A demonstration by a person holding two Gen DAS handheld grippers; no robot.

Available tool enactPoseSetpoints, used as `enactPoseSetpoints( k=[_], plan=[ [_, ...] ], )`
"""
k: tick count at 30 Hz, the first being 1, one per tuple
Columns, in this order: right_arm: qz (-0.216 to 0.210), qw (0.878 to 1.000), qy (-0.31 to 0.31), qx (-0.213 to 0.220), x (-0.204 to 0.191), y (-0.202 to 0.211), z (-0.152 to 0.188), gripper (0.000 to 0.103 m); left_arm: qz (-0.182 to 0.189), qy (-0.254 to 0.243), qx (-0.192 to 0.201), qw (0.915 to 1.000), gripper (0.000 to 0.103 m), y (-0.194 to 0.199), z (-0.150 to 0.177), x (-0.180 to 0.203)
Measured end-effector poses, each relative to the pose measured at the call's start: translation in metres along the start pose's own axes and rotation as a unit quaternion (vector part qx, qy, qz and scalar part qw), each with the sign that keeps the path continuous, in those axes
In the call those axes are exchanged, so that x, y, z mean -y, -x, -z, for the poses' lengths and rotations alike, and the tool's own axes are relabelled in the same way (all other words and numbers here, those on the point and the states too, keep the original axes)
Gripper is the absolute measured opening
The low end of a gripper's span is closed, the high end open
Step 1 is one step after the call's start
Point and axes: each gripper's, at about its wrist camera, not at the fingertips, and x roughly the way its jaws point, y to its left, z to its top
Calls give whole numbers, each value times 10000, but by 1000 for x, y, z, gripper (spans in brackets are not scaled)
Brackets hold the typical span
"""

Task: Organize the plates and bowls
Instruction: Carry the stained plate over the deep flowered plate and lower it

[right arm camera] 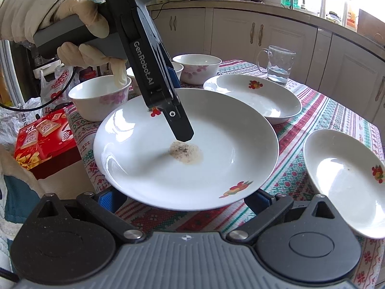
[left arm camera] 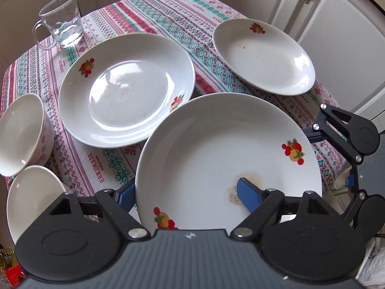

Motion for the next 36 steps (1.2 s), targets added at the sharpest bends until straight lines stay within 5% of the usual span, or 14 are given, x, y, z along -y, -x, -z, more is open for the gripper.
enactPoseSetpoints(
  k=[14,36],
  plan=[
    [337,9992,-154,161,38,31,1,103,119,-411,190,9989,85,1,-60,24],
    [1161,9902,-762,130,108,66,31,103,466,-1242,174,9910,85,-56,-149,77]
  ],
)
